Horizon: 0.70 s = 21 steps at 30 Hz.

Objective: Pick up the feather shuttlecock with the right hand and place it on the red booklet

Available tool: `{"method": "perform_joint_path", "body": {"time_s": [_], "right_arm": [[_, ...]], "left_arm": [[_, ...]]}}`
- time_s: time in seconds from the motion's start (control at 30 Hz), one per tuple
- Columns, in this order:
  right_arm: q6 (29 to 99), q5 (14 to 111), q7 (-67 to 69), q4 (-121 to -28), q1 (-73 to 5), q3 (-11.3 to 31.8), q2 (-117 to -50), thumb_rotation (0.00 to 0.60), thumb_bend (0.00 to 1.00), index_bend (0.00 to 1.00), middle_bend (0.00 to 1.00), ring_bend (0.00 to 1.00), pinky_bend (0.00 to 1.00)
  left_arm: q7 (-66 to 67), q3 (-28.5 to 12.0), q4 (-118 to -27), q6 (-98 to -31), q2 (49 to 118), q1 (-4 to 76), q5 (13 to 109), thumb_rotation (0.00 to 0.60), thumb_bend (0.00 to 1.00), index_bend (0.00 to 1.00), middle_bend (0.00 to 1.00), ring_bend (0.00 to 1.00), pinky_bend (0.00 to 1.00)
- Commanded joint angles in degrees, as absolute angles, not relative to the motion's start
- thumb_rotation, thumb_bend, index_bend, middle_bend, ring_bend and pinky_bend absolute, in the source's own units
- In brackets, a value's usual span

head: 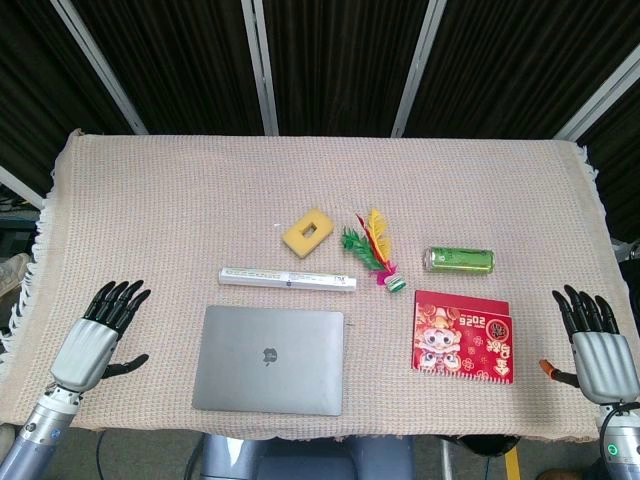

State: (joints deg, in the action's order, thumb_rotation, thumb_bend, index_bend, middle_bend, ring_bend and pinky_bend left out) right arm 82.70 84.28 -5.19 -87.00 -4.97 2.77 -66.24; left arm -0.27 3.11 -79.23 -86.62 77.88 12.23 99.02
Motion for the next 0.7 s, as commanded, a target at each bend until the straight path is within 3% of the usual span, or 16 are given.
{"method": "perform_joint_path", "body": {"time_s": [0.03,0.2,0.33,0.5,0.7], "right_arm": [[82.8,84.0,-5.4,-87.0,-4.8,2.9,-66.3,0.600,0.08,0.00,0.00,0.00,0.00],[83.7,83.0,-6.1,-86.7,-5.0,4.1,-67.9,0.600,0.08,0.02,0.00,0.00,0.00],[84.7,84.1,-4.3,-86.1,-6.3,5.7,-71.9,0.600,0.08,0.11,0.00,0.00,0.00],[78.8,83.7,-6.1,-88.0,-11.9,8.2,-75.1,0.600,0.10,0.21,0.00,0.00,0.00],[68.8,76.7,-16.2,-90.8,-21.0,13.7,-80.7,0.600,0.11,0.23,0.00,0.00,0.00]], "left_arm": [[-0.2,3.1,-79.2,-86.4,77.9,12.3,98.9,0.600,0.04,0.00,0.00,0.00,0.00],[0.1,3.1,-79.5,-86.0,78.0,12.3,98.7,0.600,0.03,0.00,0.00,0.00,0.00],[0.2,3.2,-79.7,-86.1,78.1,12.3,98.9,0.600,0.03,0.00,0.00,0.00,0.00],[-1.1,2.6,-80.0,-85.2,77.8,12.7,97.6,0.600,0.03,0.00,0.00,0.00,0.00],[-3.1,1.7,-79.9,-82.8,77.1,13.5,95.1,0.600,0.03,0.00,0.00,0.00,0.00]]}}
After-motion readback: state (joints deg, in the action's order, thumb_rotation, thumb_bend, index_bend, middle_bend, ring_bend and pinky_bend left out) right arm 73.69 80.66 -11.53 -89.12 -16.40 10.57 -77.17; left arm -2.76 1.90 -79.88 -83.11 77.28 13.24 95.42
